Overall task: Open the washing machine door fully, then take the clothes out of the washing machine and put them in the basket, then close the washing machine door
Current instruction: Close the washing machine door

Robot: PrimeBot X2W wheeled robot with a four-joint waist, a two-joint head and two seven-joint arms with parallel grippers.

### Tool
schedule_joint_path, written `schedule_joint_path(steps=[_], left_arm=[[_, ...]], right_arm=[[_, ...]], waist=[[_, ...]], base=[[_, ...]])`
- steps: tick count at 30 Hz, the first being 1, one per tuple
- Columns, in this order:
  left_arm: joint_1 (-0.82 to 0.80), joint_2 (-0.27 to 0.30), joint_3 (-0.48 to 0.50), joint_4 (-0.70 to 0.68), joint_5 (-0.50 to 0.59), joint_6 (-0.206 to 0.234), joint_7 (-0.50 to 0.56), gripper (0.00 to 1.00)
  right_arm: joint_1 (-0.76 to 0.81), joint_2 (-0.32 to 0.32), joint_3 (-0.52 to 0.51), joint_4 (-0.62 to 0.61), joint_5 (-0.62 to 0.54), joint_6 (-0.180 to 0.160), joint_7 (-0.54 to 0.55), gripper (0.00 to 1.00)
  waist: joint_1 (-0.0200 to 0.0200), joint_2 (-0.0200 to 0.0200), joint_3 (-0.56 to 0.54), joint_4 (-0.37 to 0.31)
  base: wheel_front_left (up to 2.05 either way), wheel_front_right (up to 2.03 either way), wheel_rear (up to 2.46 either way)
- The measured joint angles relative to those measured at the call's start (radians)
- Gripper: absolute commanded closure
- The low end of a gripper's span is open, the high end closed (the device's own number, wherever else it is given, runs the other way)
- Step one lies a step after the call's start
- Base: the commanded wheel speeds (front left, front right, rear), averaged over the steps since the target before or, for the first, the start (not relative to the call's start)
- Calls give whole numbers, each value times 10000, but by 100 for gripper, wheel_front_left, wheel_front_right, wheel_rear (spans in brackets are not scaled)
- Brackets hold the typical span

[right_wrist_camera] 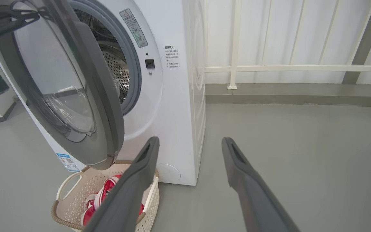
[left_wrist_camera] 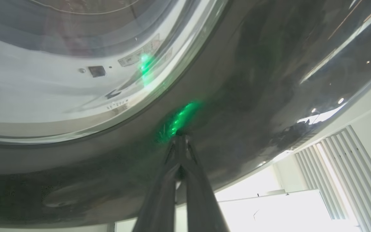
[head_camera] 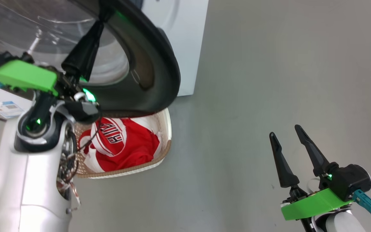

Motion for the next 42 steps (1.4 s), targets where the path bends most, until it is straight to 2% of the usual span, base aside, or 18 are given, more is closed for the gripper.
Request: schedule_joint_path(steps=[26, 42], left_arm=[[-2689, 163, 443, 2428, 52, -1035, -192, 100], [-3227, 343, 652, 3522, 81, -1572, -337, 100]], right_arm=[[-561, 0, 21, -150, 86, 0, 0, 0], [-562, 0, 0, -121, 234, 0, 0, 0]], waist=[[0, 0, 1244, -727], [0, 0, 1262, -1163]], base=[[0, 0, 0], [0, 0, 0]])
